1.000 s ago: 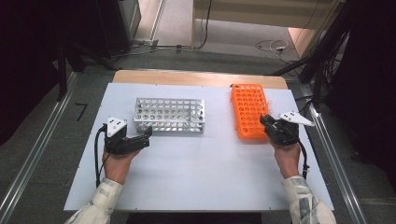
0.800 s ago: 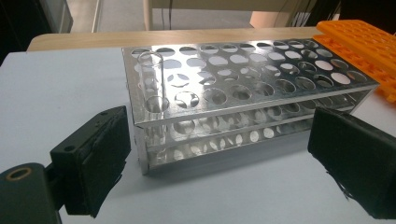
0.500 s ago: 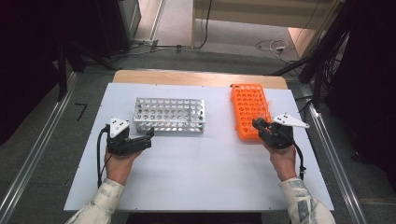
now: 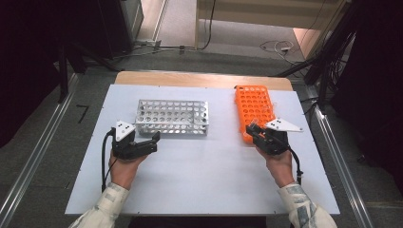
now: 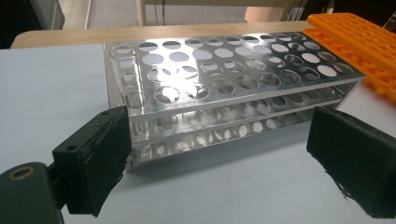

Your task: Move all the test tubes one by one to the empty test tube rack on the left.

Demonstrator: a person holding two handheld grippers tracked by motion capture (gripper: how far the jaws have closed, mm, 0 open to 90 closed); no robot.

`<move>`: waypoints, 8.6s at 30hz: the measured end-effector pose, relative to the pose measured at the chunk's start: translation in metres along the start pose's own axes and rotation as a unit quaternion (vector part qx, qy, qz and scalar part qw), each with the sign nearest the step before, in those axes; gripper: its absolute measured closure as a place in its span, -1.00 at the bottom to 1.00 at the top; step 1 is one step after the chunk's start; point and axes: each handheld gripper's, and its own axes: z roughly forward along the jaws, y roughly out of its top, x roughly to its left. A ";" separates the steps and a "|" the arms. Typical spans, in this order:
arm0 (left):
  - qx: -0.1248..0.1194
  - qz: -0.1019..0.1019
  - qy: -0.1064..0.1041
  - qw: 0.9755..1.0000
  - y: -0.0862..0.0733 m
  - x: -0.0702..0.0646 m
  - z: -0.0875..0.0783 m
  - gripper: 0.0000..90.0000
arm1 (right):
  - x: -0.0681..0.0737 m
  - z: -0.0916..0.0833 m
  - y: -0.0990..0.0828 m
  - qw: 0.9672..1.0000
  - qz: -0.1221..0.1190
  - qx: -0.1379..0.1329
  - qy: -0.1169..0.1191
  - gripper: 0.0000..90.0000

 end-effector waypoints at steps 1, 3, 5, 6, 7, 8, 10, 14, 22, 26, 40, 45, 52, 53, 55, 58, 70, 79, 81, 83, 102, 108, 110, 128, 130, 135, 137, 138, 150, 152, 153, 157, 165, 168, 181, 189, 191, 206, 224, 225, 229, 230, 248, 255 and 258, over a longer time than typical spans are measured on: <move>-0.001 -0.001 -0.003 1.000 0.000 0.000 0.000 -0.86 | 0.002 0.001 0.000 1.000 -0.003 0.003 0.002 0.64; -0.001 0.000 -0.005 1.000 0.000 -0.001 0.000 -0.86 | 0.007 0.004 -0.001 1.000 -0.010 0.007 0.006 0.64; -0.004 0.000 -0.007 1.000 0.000 -0.003 -0.001 -0.86 | 0.011 0.006 -0.002 1.000 -0.014 0.010 0.011 0.64; -0.002 0.001 -0.006 1.000 0.000 -0.003 -0.001 -0.86 | 0.013 0.007 -0.002 1.000 -0.016 0.012 0.013 0.64; -0.001 0.003 -0.004 1.000 0.000 -0.004 -0.001 -0.86 | 0.015 0.008 -0.003 1.000 -0.018 0.013 0.016 0.64; 0.000 0.003 -0.004 1.000 0.000 -0.005 0.000 -0.86 | 0.017 0.009 -0.003 1.000 -0.018 0.014 0.018 0.64; 0.000 0.003 -0.005 1.000 0.000 -0.007 0.000 -0.86 | 0.022 0.010 -0.004 0.999 -0.023 0.017 0.023 0.64; -0.002 0.007 -0.009 1.000 0.001 -0.011 -0.001 -0.86 | 0.030 0.014 -0.004 0.999 -0.030 0.021 0.032 0.64; 0.000 0.021 -0.030 0.999 0.000 -0.023 0.001 -0.86 | 0.046 0.023 -0.005 0.997 -0.043 0.031 0.049 0.64; 0.001 0.028 -0.041 0.999 -0.002 -0.031 0.002 -0.86 | 0.056 0.027 -0.005 0.997 -0.049 0.033 0.059 0.64; -0.006 0.042 -0.082 0.996 -0.002 -0.056 -0.001 -0.82 | 0.091 0.044 -0.001 0.992 -0.077 0.043 0.095 0.64; -0.011 0.049 -0.101 0.994 -0.003 -0.065 -0.003 -0.78 | 0.107 0.050 -0.003 0.988 -0.093 0.050 0.111 0.64; -0.013 0.062 -0.126 0.990 -0.004 -0.075 -0.003 -0.69 | 0.123 0.056 -0.005 0.984 -0.108 0.057 0.127 0.64; -0.013 0.063 -0.129 0.989 -0.004 -0.076 -0.003 -0.67 | 0.125 0.056 -0.005 0.984 -0.107 0.058 0.128 0.64; -0.015 0.068 -0.135 0.988 -0.004 -0.079 -0.003 -0.64 | 0.129 0.057 -0.005 0.983 -0.109 0.058 0.133 0.64; -0.017 0.073 -0.145 0.987 -0.005 -0.083 -0.002 -0.51 | 0.132 0.059 -0.004 0.982 -0.112 0.058 0.140 0.64; -0.024 0.092 -0.159 0.983 -0.008 -0.089 -0.001 0.20 | 0.149 0.059 -0.001 0.977 -0.118 0.055 0.166 0.64; -0.021 0.095 -0.166 0.981 -0.010 -0.090 0.000 0.54 | 0.151 0.059 -0.001 0.977 -0.118 0.058 0.169 0.64; -0.023 0.097 -0.166 0.981 -0.010 -0.091 0.000 0.58 | 0.150 0.059 -0.001 0.977 -0.118 0.058 0.170 0.64; -0.022 0.099 -0.165 0.981 -0.010 -0.092 0.000 0.63 | 0.150 0.059 -0.001 0.977 -0.116 0.058 0.170 0.64; -0.021 0.073 -0.153 0.985 -0.002 -0.079 -0.001 0.68 | 0.143 0.057 0.001 0.974 -0.120 0.063 0.179 -0.17; -0.022 0.055 -0.143 0.988 0.004 -0.067 -0.002 0.68 | 0.130 0.052 0.003 0.977 -0.111 0.064 0.172 -0.29; -0.023 0.050 -0.137 0.989 0.006 -0.064 -0.002 0.68 | 0.126 0.050 0.003 0.977 -0.110 0.064 0.170 -0.32; -0.040 0.032 -0.102 0.993 0.024 -0.038 -0.003 0.68 | 0.090 0.041 0.004 0.986 -0.071 0.069 0.131 -0.58; -0.041 0.029 -0.098 0.994 0.025 -0.035 -0.003 0.68 | 0.088 0.041 0.004 0.987 -0.068 0.070 0.129 -0.58; -0.048 0.020 -0.087 0.995 0.033 -0.026 -0.005 0.68 | 0.085 0.040 0.004 0.988 -0.065 0.069 0.126 -0.58; -0.050 0.017 -0.084 0.995 0.037 -0.022 -0.006 0.68 | 0.085 0.040 0.004 0.988 -0.063 0.070 0.126 -0.58; -0.052 0.014 -0.083 0.995 0.039 -0.021 -0.006 0.68 | 0.084 0.040 0.004 0.988 -0.063 0.070 0.125 -0.58; -0.053 0.009 -0.052 0.997 0.050 -0.006 -0.003 0.68 | 0.083 0.040 0.004 0.988 -0.061 0.070 0.123 -0.57; -0.053 0.009 -0.048 0.997 0.052 -0.004 -0.002 0.68 | 0.084 0.040 0.003 0.988 -0.061 0.073 0.125 -0.57; -0.054 0.009 -0.045 0.998 0.054 -0.003 -0.002 0.68 | 0.084 0.040 0.003 0.988 -0.063 0.073 0.124 -0.57; -0.054 0.009 -0.037 0.998 0.057 0.001 -0.001 0.68 | 0.085 0.039 0.003 0.988 -0.060 0.070 0.126 -0.57; -0.055 0.007 -0.026 0.998 0.059 0.007 0.003 0.68 | 0.084 0.039 0.003 0.988 -0.060 0.071 0.124 -0.57; -0.059 0.007 -0.019 0.998 0.060 0.009 0.003 0.68 | 0.084 0.039 0.003 0.988 -0.059 0.070 0.125 -0.57; -0.069 0.020 0.013 0.997 0.063 0.013 0.008 0.68 | 0.084 0.039 0.003 0.988 -0.060 0.070 0.125 -0.57; -0.067 0.028 0.030 0.997 0.062 0.015 0.012 0.68 | 0.084 0.039 0.003 0.988 -0.060 0.071 0.125 -0.56; -0.068 0.028 0.032 0.997 0.061 0.014 0.014 0.68 | 0.084 0.039 0.003 0.988 -0.060 0.070 0.124 -0.56; -0.056 0.032 0.048 0.997 0.047 0.014 0.025 0.68 | 0.084 0.038 0.002 0.988 -0.060 0.070 0.124 -0.55; -0.037 0.032 0.056 0.997 0.033 0.016 0.035 0.66 | 0.085 0.039 0.001 0.988 -0.063 0.073 0.122 -0.56; -0.038 0.034 0.057 0.997 0.033 0.016 0.034 0.65 | 0.085 0.039 0.001 0.988 -0.063 0.073 0.122 -0.56; -0.041 0.033 0.056 0.997 0.033 0.015 0.034 0.59 | 0.084 0.039 0.001 0.988 -0.063 0.074 0.122 -0.55; -0.040 0.034 0.056 0.997 0.033 0.014 0.034 0.59 | 0.084 0.039 0.001 0.988 -0.062 0.074 0.122 -0.56; -0.061 0.019 0.038 0.997 0.037 0.008 0.021 0.34 | 0.080 0.038 0.001 0.989 -0.060 0.073 0.115 -0.56; -0.056 0.008 0.017 0.998 0.035 0.002 0.014 0.06 | 0.074 0.036 0.001 0.990 -0.056 0.071 0.107 -0.55; -0.052 0.008 0.008 0.999 0.034 -0.004 0.011 -0.05 | 0.070 0.035 0.001 0.991 -0.055 0.069 0.102 -0.56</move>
